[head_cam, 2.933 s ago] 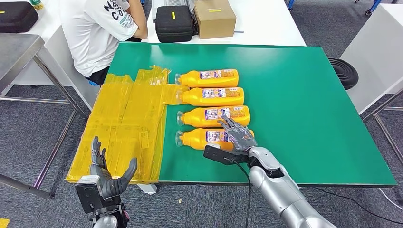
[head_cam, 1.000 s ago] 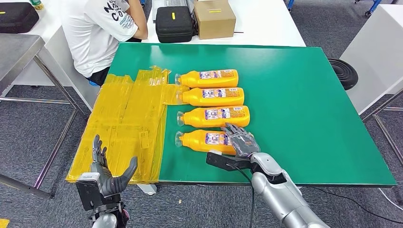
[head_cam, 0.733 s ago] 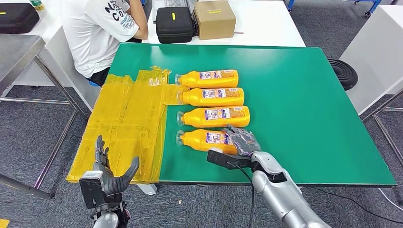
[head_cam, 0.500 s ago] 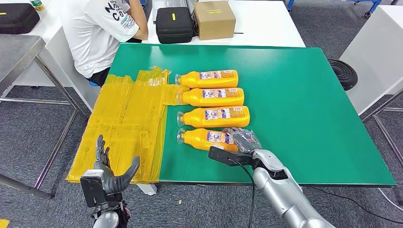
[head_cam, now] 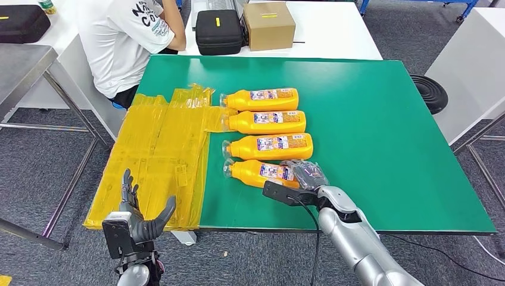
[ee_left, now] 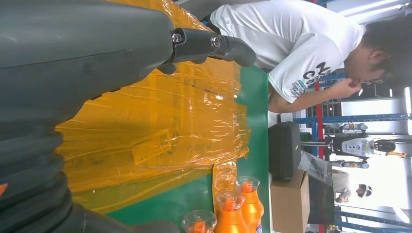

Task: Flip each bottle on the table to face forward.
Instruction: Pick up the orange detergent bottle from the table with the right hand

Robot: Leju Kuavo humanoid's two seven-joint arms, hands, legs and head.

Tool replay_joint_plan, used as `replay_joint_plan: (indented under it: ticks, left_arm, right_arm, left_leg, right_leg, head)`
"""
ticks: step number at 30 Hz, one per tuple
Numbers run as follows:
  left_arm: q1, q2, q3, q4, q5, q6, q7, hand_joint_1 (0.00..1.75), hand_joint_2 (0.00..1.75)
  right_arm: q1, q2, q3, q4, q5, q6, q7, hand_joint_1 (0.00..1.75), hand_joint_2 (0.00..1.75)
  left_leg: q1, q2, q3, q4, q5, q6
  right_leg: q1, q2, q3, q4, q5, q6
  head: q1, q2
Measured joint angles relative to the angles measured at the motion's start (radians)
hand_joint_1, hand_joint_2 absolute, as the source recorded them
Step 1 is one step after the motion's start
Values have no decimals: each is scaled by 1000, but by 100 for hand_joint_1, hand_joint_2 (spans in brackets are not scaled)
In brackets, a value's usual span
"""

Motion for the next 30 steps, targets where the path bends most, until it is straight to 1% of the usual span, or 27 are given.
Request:
replay_joint_plan:
  ticks: [6, 8, 12, 16, 20, 22, 24, 26, 30]
  left_arm:
    - [0, 0, 0, 0, 0, 0, 0, 0, 175]
    - [0, 0, 0, 0, 0, 0, 0, 0, 175]
    - [-2, 0, 0, 2, 0, -2, 0, 0, 175]
    - [-3, 0, 0, 3, 2, -8, 0, 0, 175]
    - [-6, 0, 0, 8, 12, -9, -7, 0, 175]
    - [-6, 0, -1, 9, 17, -8, -15, 0, 175]
    - [-5, 1, -1, 10, 24, -8, -25, 0, 175]
    - [-2, 2, -1, 10, 30, -7, -33, 0, 175]
    - [1, 4, -2, 10, 39, -5, -41, 0, 175]
  right_arm:
    - [-1, 0, 0, 2, 0, 1, 0, 147, 175]
    - [-1, 0, 0, 4, 0, 1, 0, 152, 175]
    - [-4, 1, 0, 11, -4, 3, -5, 173, 175]
    - [-10, 1, -2, 22, -32, 13, -39, 175, 175]
    - [-10, -2, -6, 27, -91, 14, -123, 175, 175]
    - [3, -3, -17, 19, -143, 6, -193, 175, 175]
    - [39, -3, -33, -11, -200, -13, -284, 175, 175]
    - [87, -2, -47, -56, -237, -30, -357, 175, 175]
    - [149, 3, -65, -134, -266, -43, -423, 175, 175]
  left_leg:
    - [0, 0, 0, 0, 0, 0]
    - [0, 0, 1, 0, 0, 0]
    - [0, 0, 1, 0, 0, 0]
    - [0, 0, 2, 0, 0, 0]
    - [0, 1, 3, 0, -1, 0]
    - [0, 1, 3, 0, -1, -1]
    - [0, 1, 3, 0, -1, 0]
    - [0, 0, 1, 0, -1, 0]
    - [0, 0, -4, 0, -1, 0]
  right_leg:
    - [0, 0, 1, 0, 0, 0]
    - [0, 0, 1, 0, 0, 0]
    - [0, 0, 1, 0, 0, 0]
    - [0, 0, 2, 0, 0, 0]
    - [0, 1, 3, 0, 0, 0]
    - [0, 1, 3, 0, 0, 0]
    - [0, 1, 2, 0, 0, 0]
    - [1, 0, 1, 0, 0, 0]
    - [1, 0, -2, 0, 0, 0]
  head:
    - [0, 0]
    - [0, 0]
    - [0, 0]
    - [0, 0]
    - [0, 0]
    - [0, 0]
    - [0, 0]
    - [0, 0]
    - [0, 0]
